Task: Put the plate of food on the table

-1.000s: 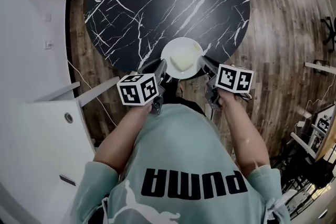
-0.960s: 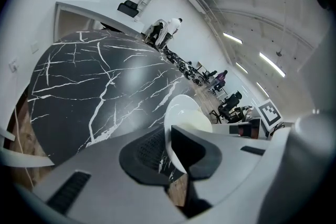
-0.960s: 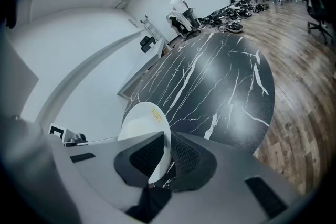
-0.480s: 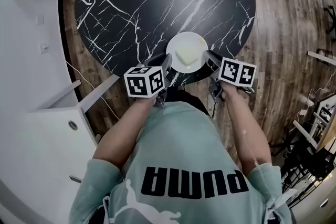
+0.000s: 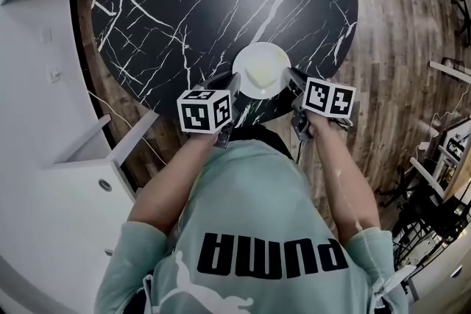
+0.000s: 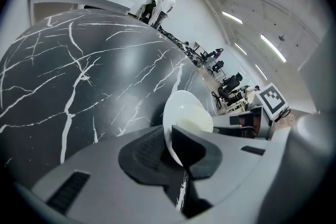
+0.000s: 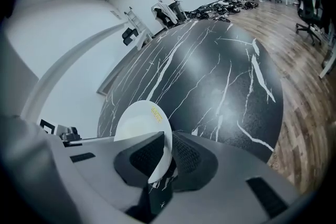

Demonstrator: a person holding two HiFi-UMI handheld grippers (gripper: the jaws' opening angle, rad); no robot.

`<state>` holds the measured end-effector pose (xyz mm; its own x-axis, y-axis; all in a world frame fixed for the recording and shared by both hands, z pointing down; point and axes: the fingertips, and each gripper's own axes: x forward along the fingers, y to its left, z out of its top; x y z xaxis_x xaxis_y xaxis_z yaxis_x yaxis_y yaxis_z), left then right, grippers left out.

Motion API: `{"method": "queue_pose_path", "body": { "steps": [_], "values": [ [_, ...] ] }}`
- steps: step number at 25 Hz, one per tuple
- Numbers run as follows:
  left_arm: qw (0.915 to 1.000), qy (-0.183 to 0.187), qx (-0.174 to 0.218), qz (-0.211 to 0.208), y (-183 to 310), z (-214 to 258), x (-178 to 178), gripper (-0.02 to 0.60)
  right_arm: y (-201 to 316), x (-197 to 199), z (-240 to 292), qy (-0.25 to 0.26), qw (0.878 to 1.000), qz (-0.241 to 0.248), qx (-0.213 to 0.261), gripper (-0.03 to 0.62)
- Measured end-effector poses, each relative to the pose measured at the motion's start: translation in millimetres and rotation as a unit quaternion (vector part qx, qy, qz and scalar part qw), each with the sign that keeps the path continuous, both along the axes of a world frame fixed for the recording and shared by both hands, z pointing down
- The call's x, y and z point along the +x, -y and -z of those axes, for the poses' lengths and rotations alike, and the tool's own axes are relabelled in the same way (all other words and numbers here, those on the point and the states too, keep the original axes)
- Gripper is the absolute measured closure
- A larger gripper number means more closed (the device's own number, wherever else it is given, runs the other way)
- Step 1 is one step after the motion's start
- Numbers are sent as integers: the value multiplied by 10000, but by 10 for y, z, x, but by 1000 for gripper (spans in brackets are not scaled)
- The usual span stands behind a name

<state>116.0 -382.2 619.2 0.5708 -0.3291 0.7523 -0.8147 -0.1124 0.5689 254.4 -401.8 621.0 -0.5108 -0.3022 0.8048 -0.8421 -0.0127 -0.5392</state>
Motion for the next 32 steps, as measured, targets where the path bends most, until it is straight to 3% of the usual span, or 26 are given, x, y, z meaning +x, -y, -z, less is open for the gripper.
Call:
{"method": "queue_pose_path", "body": {
  "steps": [9,17,28,30,32],
  "values": [
    [9996,114,-80,-242,11,-91,50,531,26,37,-90,-262,9995,138,-51,551],
    [9994,263,-27,-207,40,-156,50,520,97,20,-101,-379,9989,245,101,551],
    [9960,646,615,105,20,9,-113,517,127,167,95,-678,9945,245,765,551],
    [9940,738,782,184,-3,108,-156,568,103,187,184,-800,9917,283,966,551],
    [9930,705,929,186,-67,240,-141,575,30,165,281,-910,9880,426,1176,553]
  ]
}}
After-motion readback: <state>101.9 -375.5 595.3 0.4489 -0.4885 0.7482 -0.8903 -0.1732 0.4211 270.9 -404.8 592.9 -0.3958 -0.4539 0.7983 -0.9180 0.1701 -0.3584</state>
